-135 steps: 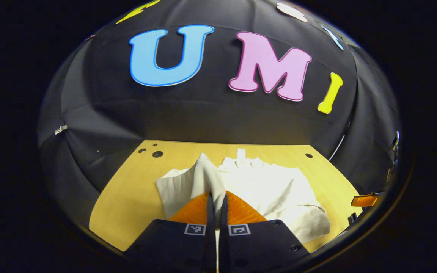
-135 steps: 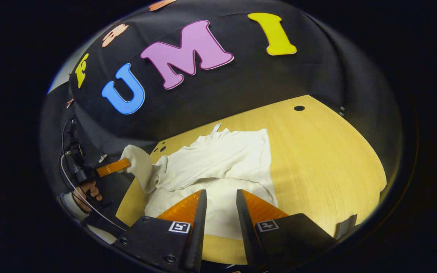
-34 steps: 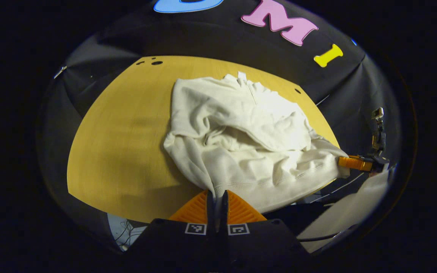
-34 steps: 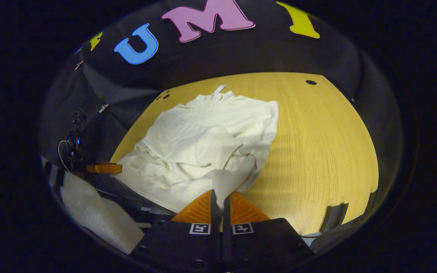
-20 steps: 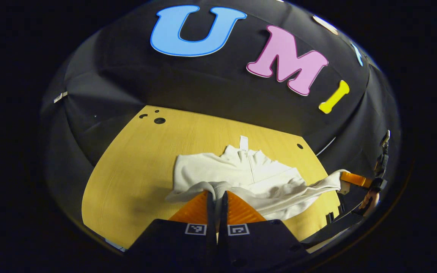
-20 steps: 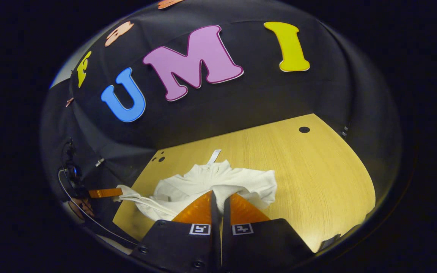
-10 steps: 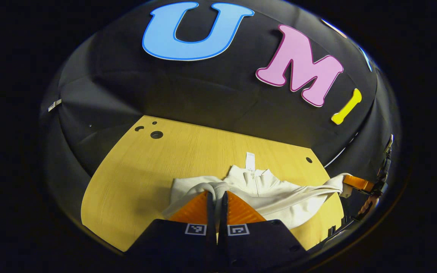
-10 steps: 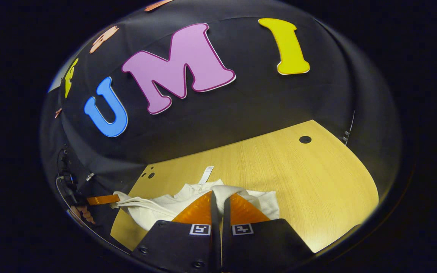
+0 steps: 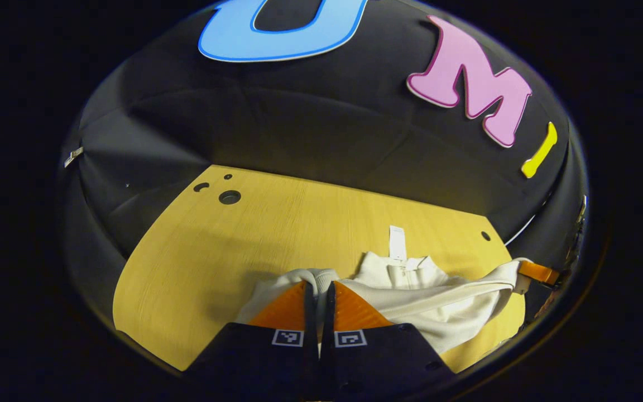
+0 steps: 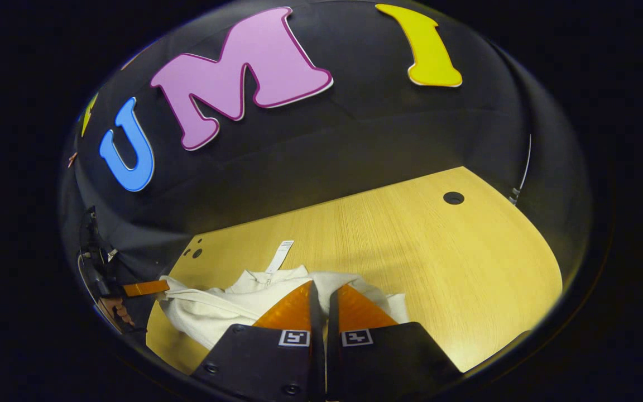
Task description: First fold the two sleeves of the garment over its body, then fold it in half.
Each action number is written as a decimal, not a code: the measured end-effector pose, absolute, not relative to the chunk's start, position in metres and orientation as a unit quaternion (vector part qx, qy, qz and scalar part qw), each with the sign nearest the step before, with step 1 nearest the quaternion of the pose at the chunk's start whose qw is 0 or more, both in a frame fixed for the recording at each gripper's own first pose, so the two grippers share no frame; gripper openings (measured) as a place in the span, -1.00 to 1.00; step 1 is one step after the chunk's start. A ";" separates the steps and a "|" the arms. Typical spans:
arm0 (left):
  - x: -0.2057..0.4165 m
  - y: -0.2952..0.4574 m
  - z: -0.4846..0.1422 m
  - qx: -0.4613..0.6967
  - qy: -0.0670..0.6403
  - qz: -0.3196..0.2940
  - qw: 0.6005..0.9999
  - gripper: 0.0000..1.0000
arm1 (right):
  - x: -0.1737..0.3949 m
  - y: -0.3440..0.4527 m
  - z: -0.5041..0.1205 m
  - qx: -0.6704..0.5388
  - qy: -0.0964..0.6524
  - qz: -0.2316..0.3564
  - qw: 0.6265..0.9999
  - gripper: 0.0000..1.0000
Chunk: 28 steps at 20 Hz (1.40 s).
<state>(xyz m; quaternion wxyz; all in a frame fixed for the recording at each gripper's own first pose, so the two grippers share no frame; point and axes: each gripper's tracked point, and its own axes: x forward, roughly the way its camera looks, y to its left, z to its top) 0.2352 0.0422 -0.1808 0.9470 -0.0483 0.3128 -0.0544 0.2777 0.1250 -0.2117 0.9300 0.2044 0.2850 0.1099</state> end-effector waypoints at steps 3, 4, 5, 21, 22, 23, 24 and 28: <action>0.251 0.044 -0.207 -0.044 0.333 -0.044 0.941 -0.95 | 0.291 0.129 -0.241 0.195 0.306 0.110 0.925 -0.88; 0.255 0.044 -0.215 -0.043 0.340 -0.041 0.938 -0.88 | 0.295 0.130 -0.251 0.194 0.315 0.111 0.923 -0.88; 0.260 0.044 -0.222 -0.041 0.348 -0.039 0.936 -0.95 | 0.298 0.133 -0.261 0.193 0.323 0.110 0.920 -0.88; 0.280 0.042 -0.277 -0.027 0.388 -0.043 0.920 -0.65 | 0.315 0.147 -0.341 0.203 0.399 0.098 0.889 -0.67; 0.281 0.042 -0.277 -0.024 0.387 -0.040 0.921 -0.60 | 0.314 0.146 -0.338 0.206 0.399 0.096 0.888 -0.61; 0.280 0.045 -0.275 -0.015 0.387 -0.034 0.921 -0.51 | 0.314 0.146 -0.337 0.208 0.400 0.095 0.888 -0.56; 0.281 0.045 -0.274 -0.007 0.386 -0.033 0.922 -0.50 | 0.313 0.146 -0.335 0.208 0.400 0.094 0.888 -0.43; 0.280 0.052 -0.267 0.023 0.383 -0.016 0.923 0.01 | 0.306 0.146 -0.325 0.198 0.396 0.095 0.891 0.07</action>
